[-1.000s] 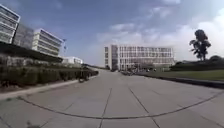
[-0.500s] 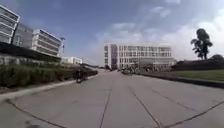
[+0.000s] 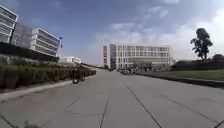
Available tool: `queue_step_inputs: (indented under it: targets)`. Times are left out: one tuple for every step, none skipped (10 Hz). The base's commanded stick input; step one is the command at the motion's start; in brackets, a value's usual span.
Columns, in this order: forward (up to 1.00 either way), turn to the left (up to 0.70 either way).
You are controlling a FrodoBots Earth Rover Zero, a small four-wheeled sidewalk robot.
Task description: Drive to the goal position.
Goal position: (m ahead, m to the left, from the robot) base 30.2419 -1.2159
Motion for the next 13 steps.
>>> queue_step_inputs:
  targets:
    - [0.7, 0.0]
    - [0.7, 0.0]
    - [0.7, 0.0]
    - [0.7, 0.0]
    - [0.7, 0.0]
    - [0.7, 0.0]
    - [0.7, 0.0]
    - [0.7, 0.0]
    - [0.7, 0.0]
    - [0.7, 0.0]
    - [0.7, 0.0]
    - [0.7, 0.01]
    - [0.7, 0.07]
